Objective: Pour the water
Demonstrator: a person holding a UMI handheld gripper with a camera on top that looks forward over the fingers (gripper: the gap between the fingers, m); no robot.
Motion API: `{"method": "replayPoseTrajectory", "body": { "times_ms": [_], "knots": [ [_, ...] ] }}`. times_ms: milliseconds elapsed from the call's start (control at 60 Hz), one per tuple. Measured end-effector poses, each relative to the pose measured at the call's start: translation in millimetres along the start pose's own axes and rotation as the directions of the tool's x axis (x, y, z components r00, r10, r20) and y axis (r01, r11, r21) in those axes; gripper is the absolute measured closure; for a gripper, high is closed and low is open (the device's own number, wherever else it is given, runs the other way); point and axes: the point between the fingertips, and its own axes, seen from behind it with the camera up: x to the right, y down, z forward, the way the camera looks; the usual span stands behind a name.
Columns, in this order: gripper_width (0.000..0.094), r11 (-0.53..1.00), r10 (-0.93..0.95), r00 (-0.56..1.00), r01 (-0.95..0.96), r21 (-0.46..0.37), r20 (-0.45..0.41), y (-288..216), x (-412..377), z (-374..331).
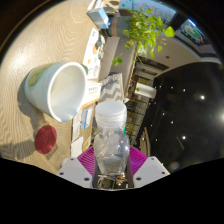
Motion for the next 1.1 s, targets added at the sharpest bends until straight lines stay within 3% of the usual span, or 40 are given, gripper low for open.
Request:
{"method": "replayPoseTrajectory", "body": {
  "times_ms": [133, 333, 433, 600, 833, 933, 1100],
  "knots": [
    [0.0533, 0.984, -0.180, 0.983, 0.180, 0.000, -0.023, -11.2, -8.3, -0.6],
    [0.0533, 0.978, -0.206, 0.978, 0.206, 0.017, -0.018, -14.6, -4.6, -4.0],
    [0.0534, 0.996, -0.086, 0.996, 0.086, 0.026, 0.002, -11.4, 7.6, -8.0],
    [0.0528, 0.945, 0.322, 0.941, -0.326, 0.026, 0.103, 6.8, 29.4, -19.7],
    [0.0528, 0.600, 0.759, 0.552, -0.799, -0.041, 0.344, 11.3, 1.5, -33.3],
    [0.0528, 0.417, 0.837, 0.326, -0.900, -0.127, 0.439, 2.3, -31.7, -33.8],
    [0.0526, 0.198, 0.859, 0.038, -0.944, -0.264, 0.511, -20.0, -86.3, -24.1]
  ]
}}
